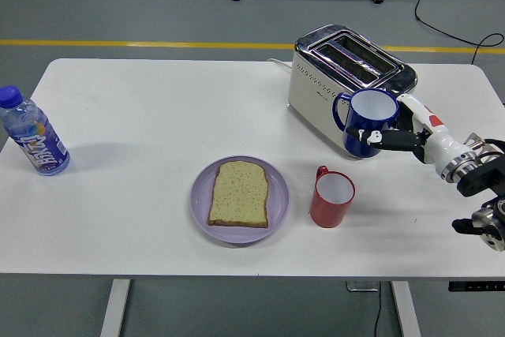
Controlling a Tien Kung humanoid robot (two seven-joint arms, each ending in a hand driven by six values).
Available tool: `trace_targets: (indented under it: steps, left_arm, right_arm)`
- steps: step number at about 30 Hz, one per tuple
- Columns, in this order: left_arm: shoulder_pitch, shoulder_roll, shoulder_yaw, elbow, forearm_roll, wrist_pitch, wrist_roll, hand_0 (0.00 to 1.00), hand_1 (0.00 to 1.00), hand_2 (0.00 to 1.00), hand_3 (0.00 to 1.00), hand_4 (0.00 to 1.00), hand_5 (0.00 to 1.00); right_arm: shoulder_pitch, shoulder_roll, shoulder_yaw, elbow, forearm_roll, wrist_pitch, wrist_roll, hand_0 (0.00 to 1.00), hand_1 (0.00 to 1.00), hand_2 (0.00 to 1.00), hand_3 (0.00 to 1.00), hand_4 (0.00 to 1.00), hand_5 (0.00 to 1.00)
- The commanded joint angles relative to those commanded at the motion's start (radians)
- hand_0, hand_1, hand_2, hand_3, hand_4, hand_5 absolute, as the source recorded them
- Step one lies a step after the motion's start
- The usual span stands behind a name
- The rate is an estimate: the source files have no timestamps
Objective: Pick up the cup,pour liquid into bread,place the cup on the desk
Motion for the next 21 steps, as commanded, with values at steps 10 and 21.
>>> trace_targets:
  steps: [10, 21]
  left_arm:
    - [-0.001, -0.002, 0.002, 0.002, -0.005, -0.002, -0.002, 0.690, 0.756, 0.773, 0.611, 0.396, 0.998]
    - [-0.003, -0.002, -0.003, 0.002, 0.003, -0.002, 0.000, 0.690, 0.756, 0.773, 0.611, 0.396, 0.998]
  right_arm:
    - [-0.092, -0.018, 0.093, -0.015, 0.030, -0.017, 0.019, 0.482, 0.431, 0.537, 0.514, 0.654, 0.002]
    - [-0.173, -0.011, 0.159, -0.068, 0.015, -0.079, 0.085, 0.487, 0.430, 0.535, 0.513, 0.656, 0.002]
